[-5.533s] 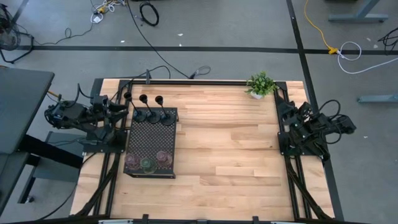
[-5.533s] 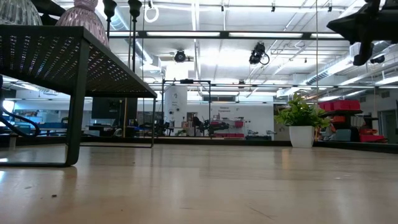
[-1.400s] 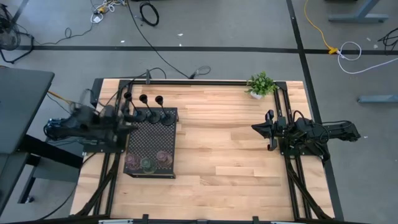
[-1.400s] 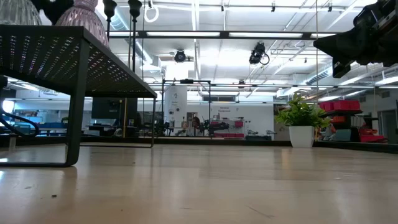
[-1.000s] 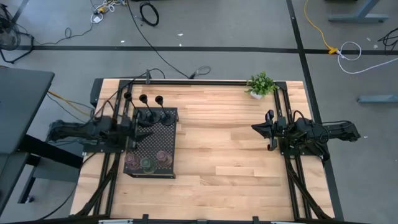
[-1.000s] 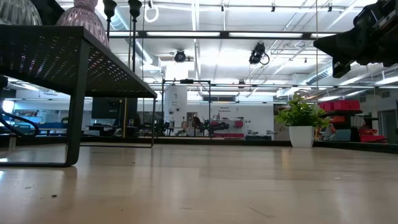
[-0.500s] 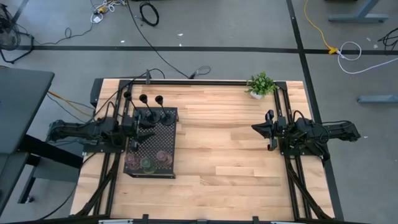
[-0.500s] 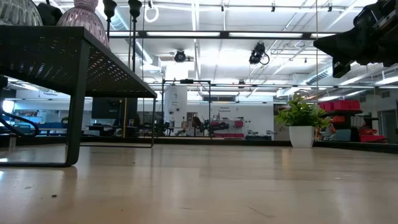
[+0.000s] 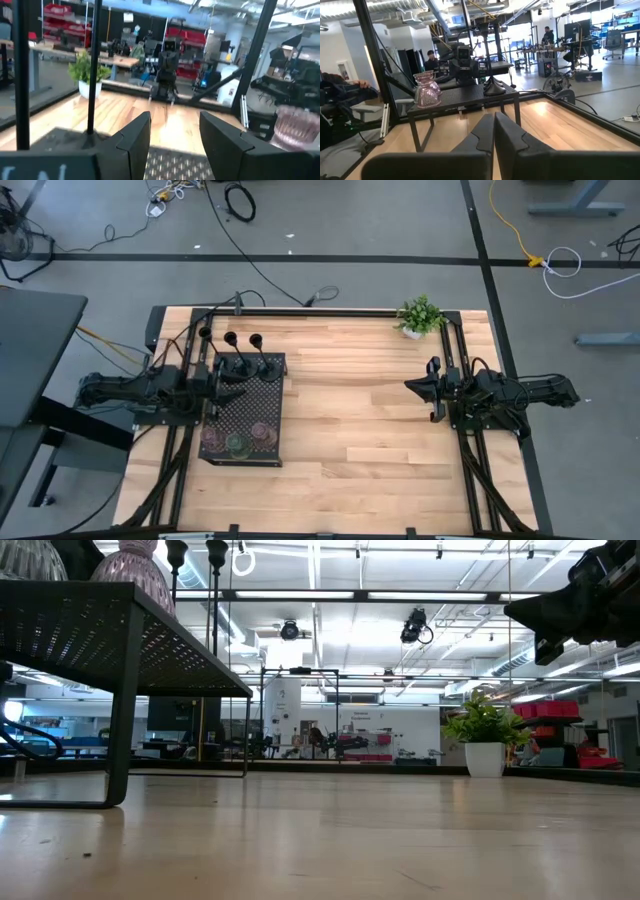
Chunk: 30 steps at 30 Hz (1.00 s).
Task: Pick & Place candle stick holders
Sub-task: Return to Home Position
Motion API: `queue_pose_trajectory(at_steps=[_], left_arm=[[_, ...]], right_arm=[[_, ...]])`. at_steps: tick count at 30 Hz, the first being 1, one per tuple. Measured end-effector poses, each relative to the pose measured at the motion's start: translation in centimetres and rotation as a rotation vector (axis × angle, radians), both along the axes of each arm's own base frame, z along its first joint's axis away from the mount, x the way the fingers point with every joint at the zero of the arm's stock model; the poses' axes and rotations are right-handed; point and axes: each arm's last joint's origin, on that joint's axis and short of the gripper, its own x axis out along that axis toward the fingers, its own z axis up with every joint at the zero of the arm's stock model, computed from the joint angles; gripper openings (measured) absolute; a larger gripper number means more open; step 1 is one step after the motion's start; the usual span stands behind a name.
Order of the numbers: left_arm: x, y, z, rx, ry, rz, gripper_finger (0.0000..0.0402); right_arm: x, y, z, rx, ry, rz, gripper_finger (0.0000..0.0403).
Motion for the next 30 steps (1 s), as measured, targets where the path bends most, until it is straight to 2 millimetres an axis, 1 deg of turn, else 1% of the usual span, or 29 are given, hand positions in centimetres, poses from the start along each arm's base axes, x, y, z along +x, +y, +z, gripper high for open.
queue_pose_trajectory(at_steps=[6,9,15,30], left_arm=[[0.06,0.08,-0.93,0.021,0.099,0.027,0.0172],[0.07,0.16,-0.91,0.006,0.098,0.054,0.0172],[0.07,0.16,-0.90,-0.065,0.089,0.051,0.0172],[0.07,0.17,-0.91,-0.066,0.090,0.052,0.0172]], right_arm=[[0.00,0.00,0.00,0.000,0.000,0.000,0.0013],[0.00,0.00,0.00,0.000,0.000,0.000,0.0013],[0.00,0.00,0.00,0.000,0.000,0.000,0.0013],[0.00,0.00,0.00,0.000,0.000,0.000,0.0013]])
